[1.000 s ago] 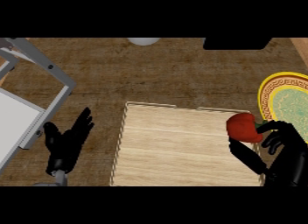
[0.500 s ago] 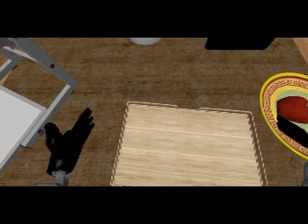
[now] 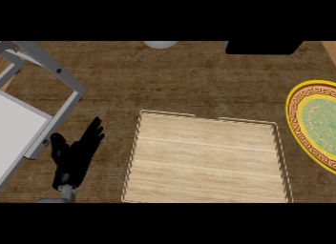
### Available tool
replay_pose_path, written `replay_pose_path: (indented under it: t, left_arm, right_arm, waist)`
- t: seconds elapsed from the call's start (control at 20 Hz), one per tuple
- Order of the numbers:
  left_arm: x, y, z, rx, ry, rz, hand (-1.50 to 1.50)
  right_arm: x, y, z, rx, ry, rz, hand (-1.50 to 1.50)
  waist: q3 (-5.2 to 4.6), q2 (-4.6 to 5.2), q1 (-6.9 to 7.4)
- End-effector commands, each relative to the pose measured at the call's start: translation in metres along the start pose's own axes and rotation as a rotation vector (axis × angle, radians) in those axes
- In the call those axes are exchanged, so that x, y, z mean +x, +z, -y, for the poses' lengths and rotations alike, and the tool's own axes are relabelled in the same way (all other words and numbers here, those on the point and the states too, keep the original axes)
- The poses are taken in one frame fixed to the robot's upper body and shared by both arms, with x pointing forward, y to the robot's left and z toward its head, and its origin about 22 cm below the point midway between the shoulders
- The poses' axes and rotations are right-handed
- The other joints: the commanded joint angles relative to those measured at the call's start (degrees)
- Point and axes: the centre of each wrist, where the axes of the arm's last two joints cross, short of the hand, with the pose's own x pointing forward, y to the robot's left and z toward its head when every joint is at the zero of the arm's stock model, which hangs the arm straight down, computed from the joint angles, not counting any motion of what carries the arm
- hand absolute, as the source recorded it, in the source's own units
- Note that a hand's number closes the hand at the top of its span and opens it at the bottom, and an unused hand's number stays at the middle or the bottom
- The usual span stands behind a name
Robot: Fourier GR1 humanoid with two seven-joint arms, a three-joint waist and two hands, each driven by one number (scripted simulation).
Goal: Pick the bell pepper from the tray and place it in the plate
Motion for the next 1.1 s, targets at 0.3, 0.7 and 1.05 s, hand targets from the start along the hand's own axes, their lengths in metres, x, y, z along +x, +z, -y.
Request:
replay_pose_path:
  t: [0.3, 0.7, 1.05]
  left_arm:
    - [-0.004, -0.003, 0.017, -0.041, -0.020, 0.014, 0.00]
    - [0.005, -0.001, 0.010, -0.019, -0.016, 0.012, 0.00]
    - [-0.001, -0.005, 0.004, -0.005, 0.020, -0.013, 0.00]
  right_arm:
    - [-0.054, -0.024, -0.005, 0.320, 0.203, -0.231, -1.50]
    - [-0.057, -0.029, -0.011, 0.311, -0.110, -0.119, -1.50]
    - [-0.074, -0.035, 0.007, 0.150, -0.335, -0.172, -1.50]
  waist:
    - [0.08, 0.73, 2.23]
    - [0.31, 0.68, 1.81]
    - [0.09, 0.42, 0.59]
